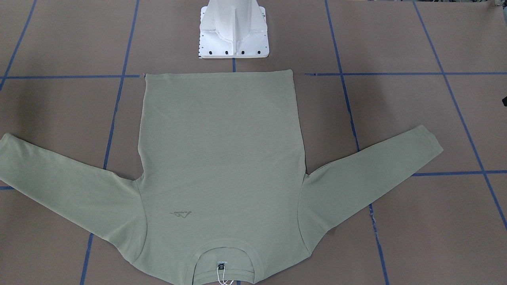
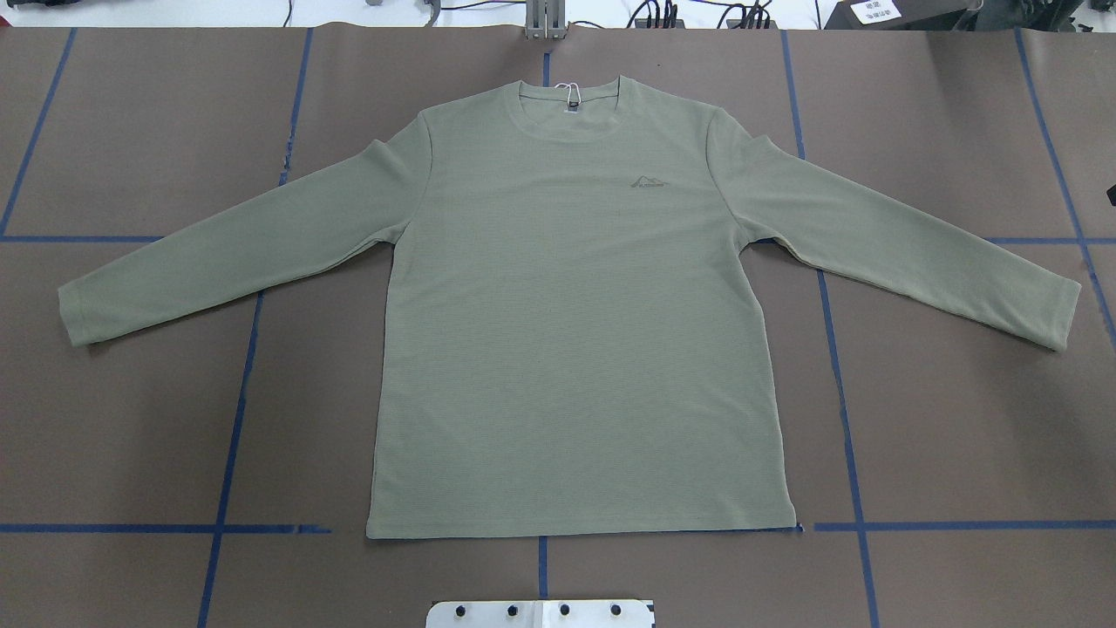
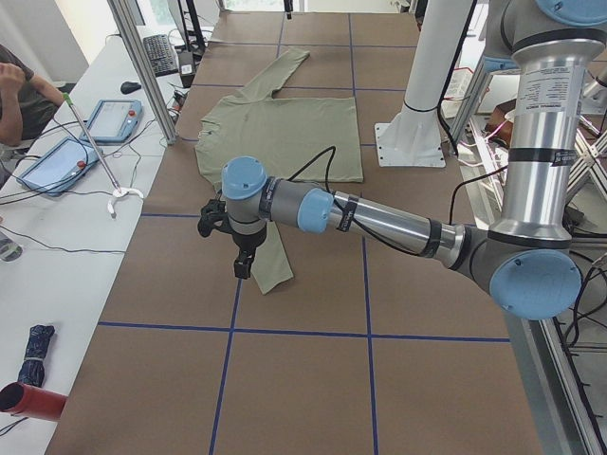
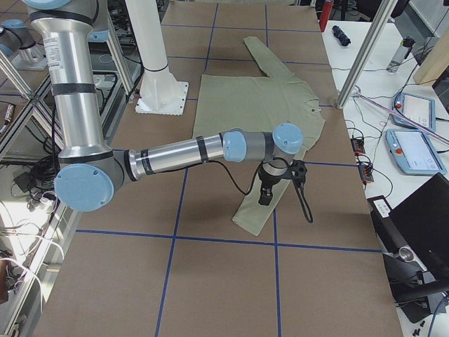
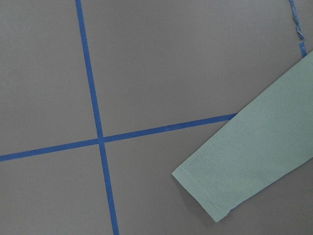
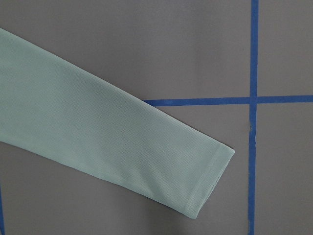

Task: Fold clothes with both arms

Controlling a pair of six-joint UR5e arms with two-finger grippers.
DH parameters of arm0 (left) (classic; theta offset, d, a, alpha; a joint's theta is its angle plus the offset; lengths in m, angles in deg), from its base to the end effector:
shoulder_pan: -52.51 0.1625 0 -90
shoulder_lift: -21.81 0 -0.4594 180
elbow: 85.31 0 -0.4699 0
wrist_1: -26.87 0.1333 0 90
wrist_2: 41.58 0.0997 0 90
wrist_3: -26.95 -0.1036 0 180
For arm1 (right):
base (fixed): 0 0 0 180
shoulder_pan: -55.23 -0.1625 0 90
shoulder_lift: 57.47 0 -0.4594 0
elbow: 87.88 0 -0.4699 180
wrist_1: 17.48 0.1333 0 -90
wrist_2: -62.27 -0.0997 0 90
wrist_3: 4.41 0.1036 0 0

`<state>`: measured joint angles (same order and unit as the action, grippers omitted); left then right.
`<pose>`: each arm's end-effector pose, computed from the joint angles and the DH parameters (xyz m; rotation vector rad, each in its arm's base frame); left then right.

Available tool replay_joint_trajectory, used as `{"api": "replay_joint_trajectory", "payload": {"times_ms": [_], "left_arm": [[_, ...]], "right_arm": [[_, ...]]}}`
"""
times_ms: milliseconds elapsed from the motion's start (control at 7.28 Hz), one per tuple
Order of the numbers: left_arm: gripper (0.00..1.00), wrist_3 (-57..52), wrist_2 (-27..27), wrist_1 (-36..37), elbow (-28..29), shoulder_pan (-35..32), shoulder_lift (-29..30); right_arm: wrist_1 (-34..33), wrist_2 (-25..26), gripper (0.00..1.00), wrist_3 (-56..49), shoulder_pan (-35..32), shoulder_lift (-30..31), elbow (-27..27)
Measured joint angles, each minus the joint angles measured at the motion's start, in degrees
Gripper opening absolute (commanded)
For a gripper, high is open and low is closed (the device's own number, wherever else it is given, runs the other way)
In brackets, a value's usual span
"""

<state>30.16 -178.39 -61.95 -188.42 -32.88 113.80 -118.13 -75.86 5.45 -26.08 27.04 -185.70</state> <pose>-0.0107 -0.5862 0.5441 0.1733 0.8268 0.1222 -0.0358 -0.6056 0.5761 -0.0923 -0.8359 -0.0003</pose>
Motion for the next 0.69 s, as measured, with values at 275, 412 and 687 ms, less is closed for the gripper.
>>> {"api": "replay_joint_trajectory", "payload": {"times_ms": [275,412,687], "left_arm": [[1.00,-0.08,-0.16,0.01,-0.09,-0.08,-0.02],[1.00,0.02,-0.06,0.34,-0.39,-0.06,-0.17],[1.00,0.34,0.13,0.76,-1.14,-0.01,-0.13]], "right_arm": [[7.30,-0.26,1.00,-0.12,0.32,2.20,0.33],[9.49,0.74,1.00,-0.02,0.58,2.73,0.36],[11.03,1.87,1.00,-0.05,0.76,3.19,0.16]]}}
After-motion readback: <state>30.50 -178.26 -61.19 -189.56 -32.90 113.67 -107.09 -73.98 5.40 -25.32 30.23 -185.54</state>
